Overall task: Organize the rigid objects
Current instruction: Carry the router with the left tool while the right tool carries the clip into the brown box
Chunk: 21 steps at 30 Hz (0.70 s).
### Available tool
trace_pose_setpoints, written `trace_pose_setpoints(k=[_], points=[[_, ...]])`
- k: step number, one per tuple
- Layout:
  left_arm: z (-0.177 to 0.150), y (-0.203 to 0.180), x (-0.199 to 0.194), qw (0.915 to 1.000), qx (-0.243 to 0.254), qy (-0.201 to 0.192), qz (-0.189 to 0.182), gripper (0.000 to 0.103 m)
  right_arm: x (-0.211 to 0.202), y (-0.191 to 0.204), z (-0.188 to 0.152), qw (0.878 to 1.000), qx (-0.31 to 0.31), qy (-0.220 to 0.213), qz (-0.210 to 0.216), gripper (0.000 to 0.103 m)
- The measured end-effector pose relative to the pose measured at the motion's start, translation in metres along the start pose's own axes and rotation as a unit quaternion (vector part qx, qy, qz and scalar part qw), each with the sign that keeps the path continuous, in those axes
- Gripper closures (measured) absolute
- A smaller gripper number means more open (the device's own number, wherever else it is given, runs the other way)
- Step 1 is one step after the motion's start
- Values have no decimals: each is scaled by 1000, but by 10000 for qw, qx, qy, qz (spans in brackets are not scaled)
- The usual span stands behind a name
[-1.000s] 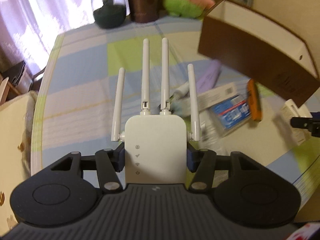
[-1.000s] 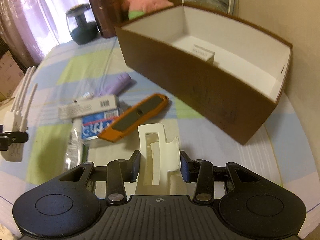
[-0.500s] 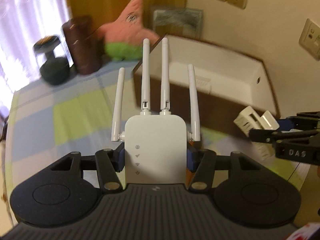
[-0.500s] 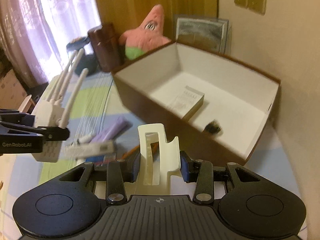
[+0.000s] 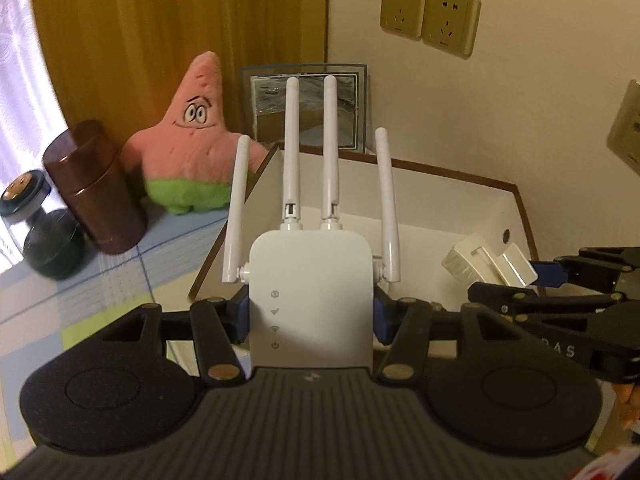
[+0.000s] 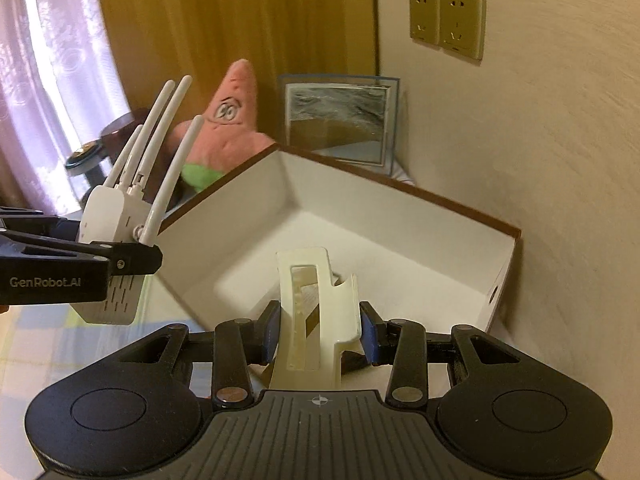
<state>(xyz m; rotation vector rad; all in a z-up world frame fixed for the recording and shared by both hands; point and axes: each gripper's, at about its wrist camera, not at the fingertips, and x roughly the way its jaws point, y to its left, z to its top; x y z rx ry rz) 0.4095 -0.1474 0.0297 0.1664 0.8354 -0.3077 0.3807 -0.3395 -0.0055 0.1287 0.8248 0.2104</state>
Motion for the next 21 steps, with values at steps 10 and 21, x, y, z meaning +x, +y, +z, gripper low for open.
trace_pose_setpoints(k=[10,21], points=[[26,-9,58,9994,209,279,26,51,44,-20,21,9994,185,227,-188,66],[30,-7,114,9964,387,745,113,51,90,-34,24,9961,485,668,-313,66]])
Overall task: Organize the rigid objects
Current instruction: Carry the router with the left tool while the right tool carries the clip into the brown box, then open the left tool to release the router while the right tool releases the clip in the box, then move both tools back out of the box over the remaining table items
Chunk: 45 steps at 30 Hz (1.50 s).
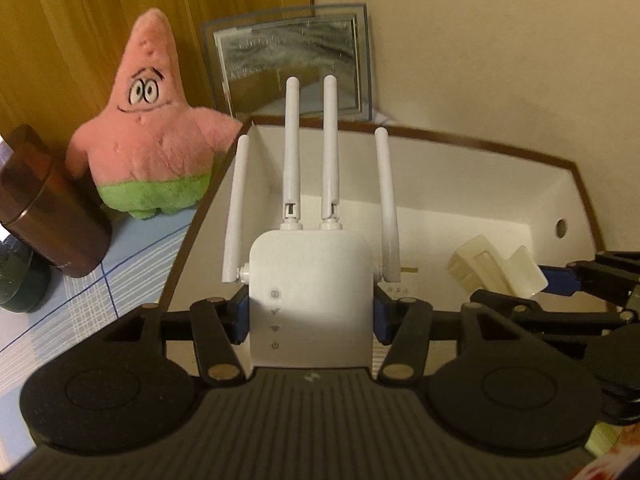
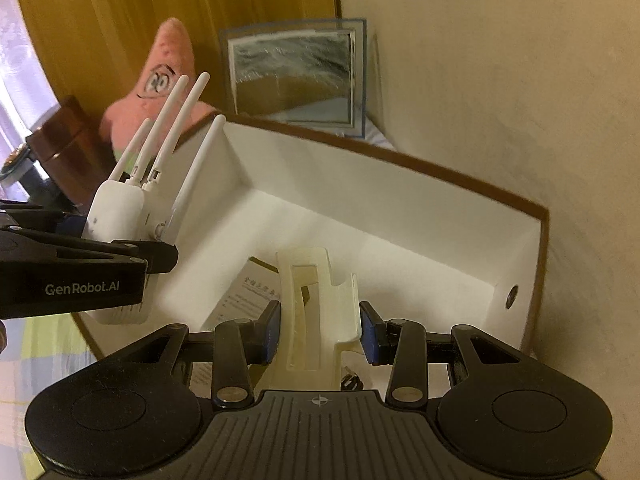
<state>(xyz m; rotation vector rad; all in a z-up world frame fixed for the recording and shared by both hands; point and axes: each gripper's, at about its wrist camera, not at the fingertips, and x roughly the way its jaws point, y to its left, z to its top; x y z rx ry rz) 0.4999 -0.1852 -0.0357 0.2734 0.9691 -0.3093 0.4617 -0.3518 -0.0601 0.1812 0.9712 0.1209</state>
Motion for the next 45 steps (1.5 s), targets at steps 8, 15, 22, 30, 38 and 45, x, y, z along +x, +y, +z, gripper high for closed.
trace_pose_setpoints(k=[8,15,22,30,38,45], points=[[-6,5,35,9989,95,422,171,51,27,-4,-9,9995,108,287,-49,66],[-15,7,48,9975,225,636,210,50,40,-6,-19,9992,158,369,-77,66],[-15,9,35,9980,271,488,284,44,42,-8,-25,9992,332,241,-15,65],[-18,9,12,9991,126,335,221,44,24,-3,-27,9995,287,98,-12,52],[-31,11,-24,9999,-59,114,77,41,-2,6,-37,9997,214,8,85,50],[-48,15,-59,9995,-306,-41,38,41,-27,17,-47,9999,119,-74,-44,49]])
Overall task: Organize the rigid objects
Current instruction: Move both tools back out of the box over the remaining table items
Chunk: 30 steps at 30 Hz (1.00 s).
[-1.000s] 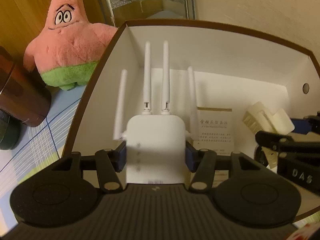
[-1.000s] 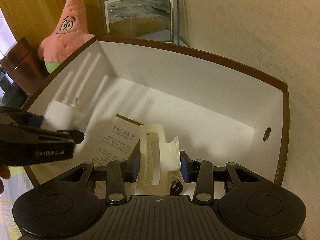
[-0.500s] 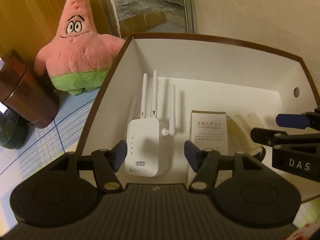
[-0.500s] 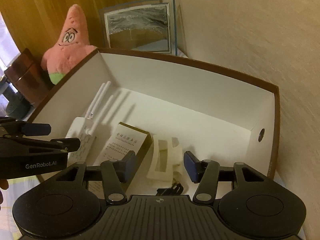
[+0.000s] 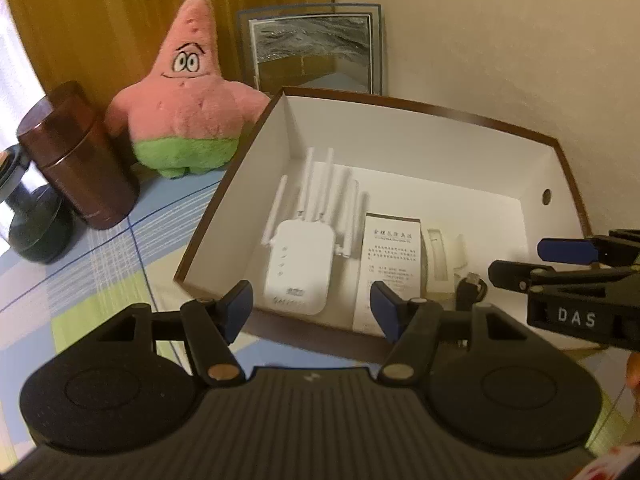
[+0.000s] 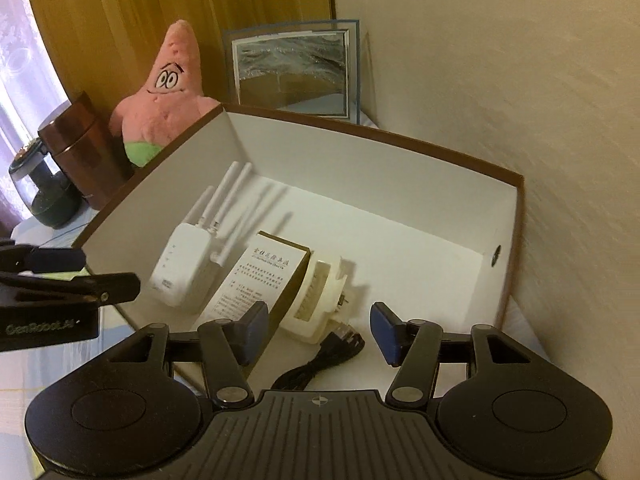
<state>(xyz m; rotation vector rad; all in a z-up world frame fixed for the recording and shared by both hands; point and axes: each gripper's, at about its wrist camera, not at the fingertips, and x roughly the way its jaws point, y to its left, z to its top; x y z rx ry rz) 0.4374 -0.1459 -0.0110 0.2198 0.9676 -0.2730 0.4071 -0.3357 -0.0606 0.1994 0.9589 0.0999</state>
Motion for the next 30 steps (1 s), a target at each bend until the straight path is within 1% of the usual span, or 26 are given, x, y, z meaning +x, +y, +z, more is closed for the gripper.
trace_pose_setpoints(k=[3,7,11,16,27,30], points=[[-7,2,-15,9999,-91,-95,12,41,-11,4,-3,10000,-32,-70,22,49],[-18,5,-37,9996,-160,-232,37,42,-27,13,-8,9996,-233,-167,0,49],[-33,10,-56,9993,-198,-317,82,42,-45,17,-17,9995,-218,-176,163,49],[-57,19,-79,9986,-380,-343,111,42,-61,28,-33,9984,-463,-164,288,49],[-117,34,-122,9960,-753,-369,300,42,-92,48,-72,9952,-658,-241,678,49],[-132,37,-128,9955,-828,-320,335,42,-95,53,-81,9946,-648,-160,800,49]])
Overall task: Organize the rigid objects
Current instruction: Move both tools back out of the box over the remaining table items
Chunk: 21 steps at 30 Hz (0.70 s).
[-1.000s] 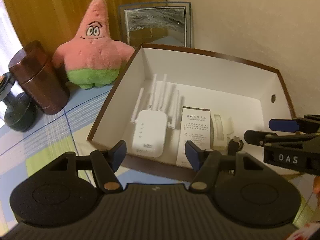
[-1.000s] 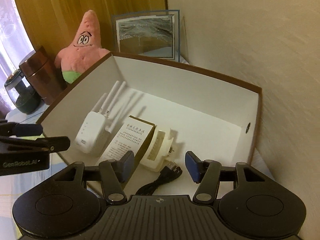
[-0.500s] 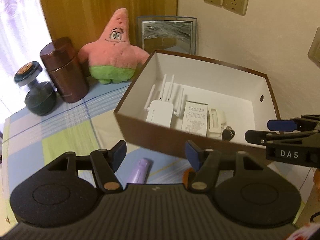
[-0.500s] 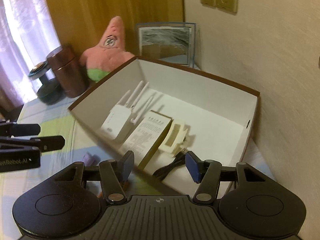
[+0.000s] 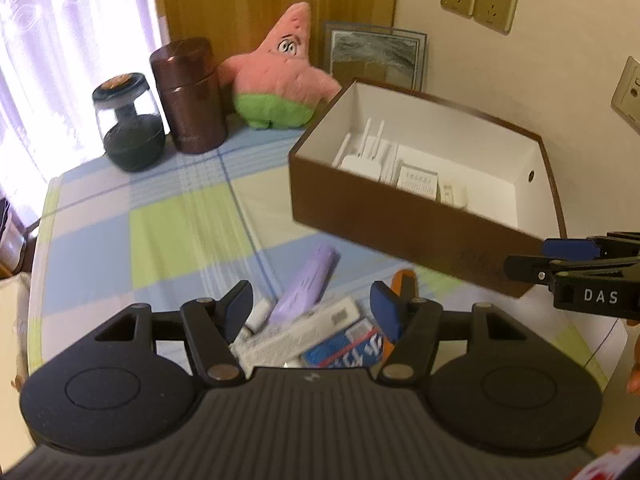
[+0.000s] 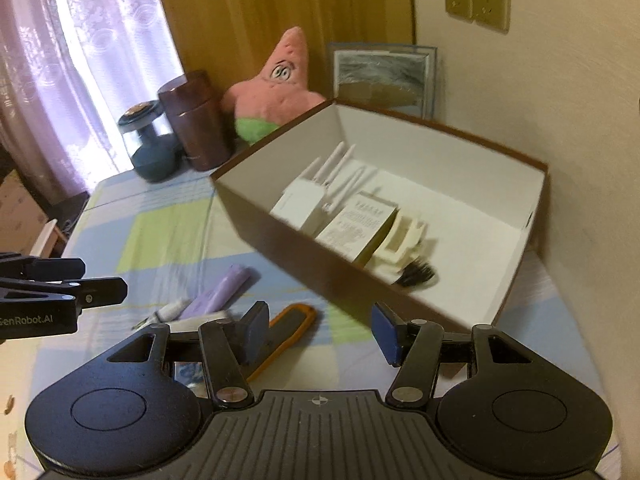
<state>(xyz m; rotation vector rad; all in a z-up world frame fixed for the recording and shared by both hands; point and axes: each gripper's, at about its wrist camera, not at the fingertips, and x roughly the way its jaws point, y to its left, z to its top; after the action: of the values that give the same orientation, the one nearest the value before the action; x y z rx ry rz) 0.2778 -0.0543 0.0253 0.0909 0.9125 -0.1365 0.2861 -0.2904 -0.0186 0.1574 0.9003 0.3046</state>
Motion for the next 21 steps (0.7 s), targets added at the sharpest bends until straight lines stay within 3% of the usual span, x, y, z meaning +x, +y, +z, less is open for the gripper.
trace_pose_setpoints(k=[21], points=[[-69,25,-18,9979,-387,451,258,42,12,45,-53,9969,-417,637,220,49]])
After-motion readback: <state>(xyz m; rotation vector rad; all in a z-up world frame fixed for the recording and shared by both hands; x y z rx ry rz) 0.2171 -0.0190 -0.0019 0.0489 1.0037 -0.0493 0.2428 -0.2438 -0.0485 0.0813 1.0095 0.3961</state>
